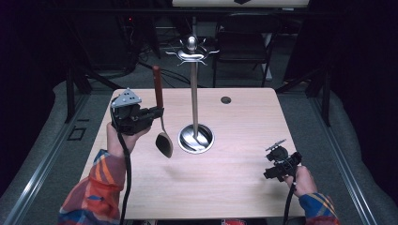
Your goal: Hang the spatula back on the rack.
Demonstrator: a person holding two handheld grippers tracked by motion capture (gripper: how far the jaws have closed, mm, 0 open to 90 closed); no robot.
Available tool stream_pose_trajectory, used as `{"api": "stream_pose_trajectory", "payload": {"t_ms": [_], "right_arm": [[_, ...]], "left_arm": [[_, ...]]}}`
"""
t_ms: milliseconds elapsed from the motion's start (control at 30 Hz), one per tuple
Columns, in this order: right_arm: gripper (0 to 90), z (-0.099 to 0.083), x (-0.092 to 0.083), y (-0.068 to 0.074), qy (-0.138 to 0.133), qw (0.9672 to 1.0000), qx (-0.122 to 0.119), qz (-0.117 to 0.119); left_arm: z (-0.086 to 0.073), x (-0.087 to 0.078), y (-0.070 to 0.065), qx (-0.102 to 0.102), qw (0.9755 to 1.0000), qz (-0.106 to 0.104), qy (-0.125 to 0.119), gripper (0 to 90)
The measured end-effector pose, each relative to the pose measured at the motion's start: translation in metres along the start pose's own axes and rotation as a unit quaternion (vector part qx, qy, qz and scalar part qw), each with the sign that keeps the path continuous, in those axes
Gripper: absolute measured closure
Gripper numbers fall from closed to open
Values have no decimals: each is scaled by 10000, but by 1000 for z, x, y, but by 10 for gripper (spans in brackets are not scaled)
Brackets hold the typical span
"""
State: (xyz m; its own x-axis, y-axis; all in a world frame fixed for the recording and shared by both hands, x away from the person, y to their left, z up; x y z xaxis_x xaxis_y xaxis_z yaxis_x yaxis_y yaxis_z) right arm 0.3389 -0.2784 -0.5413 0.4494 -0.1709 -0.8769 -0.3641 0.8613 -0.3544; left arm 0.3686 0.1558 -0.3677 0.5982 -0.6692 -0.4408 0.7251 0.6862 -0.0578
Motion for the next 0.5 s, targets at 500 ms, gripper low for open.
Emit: {"api": "stream_pose_trajectory", "payload": {"t_ms": [500], "right_arm": [[146,-1,1,1,-116,9999,118,-39]], "left_arm": [[11,12,-6,109,9999,-86,-10,843]]}}
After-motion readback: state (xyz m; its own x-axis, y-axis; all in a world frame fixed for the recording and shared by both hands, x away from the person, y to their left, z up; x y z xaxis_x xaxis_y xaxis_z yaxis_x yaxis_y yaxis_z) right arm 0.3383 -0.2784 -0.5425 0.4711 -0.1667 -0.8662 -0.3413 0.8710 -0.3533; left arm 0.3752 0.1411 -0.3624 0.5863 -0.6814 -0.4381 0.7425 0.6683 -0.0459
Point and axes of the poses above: each handheld gripper's, and its own axes: x roughly forward along the jaws, z roughly out of its top, y roughly to its left, the point moved 2 cm from there along x, roughly forward along the jaws, and after that the axes turned 3 degrees about -z, right-handed, at the moved point
